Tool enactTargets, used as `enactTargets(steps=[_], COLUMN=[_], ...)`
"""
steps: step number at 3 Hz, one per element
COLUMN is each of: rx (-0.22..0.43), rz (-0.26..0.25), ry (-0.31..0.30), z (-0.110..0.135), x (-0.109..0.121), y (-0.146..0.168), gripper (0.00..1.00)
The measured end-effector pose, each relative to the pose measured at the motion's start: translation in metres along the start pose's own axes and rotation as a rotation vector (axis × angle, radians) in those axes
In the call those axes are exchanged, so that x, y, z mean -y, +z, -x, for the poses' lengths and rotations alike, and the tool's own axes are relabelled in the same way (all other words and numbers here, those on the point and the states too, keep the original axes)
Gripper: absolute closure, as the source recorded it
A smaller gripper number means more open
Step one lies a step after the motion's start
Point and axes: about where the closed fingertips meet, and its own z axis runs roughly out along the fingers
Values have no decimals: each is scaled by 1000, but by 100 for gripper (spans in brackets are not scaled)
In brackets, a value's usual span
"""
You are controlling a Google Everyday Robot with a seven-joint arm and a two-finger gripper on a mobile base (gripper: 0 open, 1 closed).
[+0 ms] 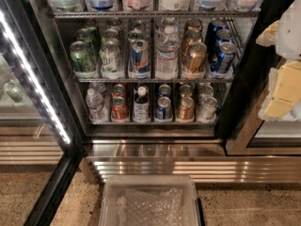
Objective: Pick redbull can from middle shelf of fridge
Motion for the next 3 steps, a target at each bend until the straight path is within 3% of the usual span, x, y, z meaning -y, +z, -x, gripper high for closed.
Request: enactTargets(steps=[1,2,3], rx=[0,97,299], rz=[0,15,29], ry=[0,9,89], z=[0,7,24], x=[0,1,17], y=[0,13,50], gripper=[0,0,0])
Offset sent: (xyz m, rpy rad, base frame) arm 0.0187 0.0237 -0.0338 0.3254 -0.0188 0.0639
